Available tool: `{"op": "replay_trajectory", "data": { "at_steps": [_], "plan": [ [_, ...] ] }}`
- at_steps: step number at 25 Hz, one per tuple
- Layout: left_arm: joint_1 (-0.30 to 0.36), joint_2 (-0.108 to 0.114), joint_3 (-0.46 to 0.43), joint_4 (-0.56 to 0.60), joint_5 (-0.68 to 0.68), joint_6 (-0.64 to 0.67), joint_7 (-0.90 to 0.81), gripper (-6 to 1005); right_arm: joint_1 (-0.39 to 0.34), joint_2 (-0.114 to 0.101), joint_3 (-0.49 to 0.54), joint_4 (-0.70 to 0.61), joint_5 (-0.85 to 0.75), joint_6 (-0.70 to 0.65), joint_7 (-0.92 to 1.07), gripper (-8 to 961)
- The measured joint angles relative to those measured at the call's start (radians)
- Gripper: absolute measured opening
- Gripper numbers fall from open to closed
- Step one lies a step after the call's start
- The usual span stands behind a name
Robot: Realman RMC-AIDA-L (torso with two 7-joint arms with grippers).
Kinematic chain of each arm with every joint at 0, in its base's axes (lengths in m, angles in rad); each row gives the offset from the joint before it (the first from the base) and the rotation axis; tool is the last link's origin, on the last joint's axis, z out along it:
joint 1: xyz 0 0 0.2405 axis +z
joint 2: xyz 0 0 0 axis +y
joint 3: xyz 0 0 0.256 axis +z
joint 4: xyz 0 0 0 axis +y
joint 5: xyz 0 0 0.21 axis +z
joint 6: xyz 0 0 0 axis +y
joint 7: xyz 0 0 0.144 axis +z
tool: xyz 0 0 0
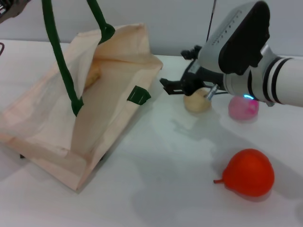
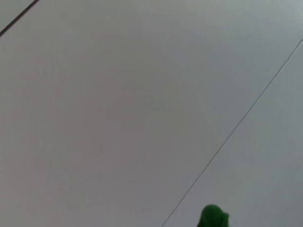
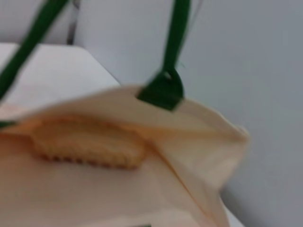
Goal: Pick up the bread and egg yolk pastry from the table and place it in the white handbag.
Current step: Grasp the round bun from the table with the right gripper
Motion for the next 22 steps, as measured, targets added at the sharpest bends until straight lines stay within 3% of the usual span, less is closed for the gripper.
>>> {"op": "replay_trajectory", "data": {
  "at_steps": [8, 22],
  "plan": [
    [-0.020, 0.003, 0.007, -0.033, 0.004, -0.010, 0.010, 126, 0.146, 0.006, 0.002, 0.274, 0.035, 0.010, 0.009, 872],
    [-0.029, -0.002, 0.011, -0.033, 0.011, -0.023, 0.010, 127, 0.255, 0.006, 0.013, 0.480, 0.078, 0.015, 0.013, 855]
  ]
}}
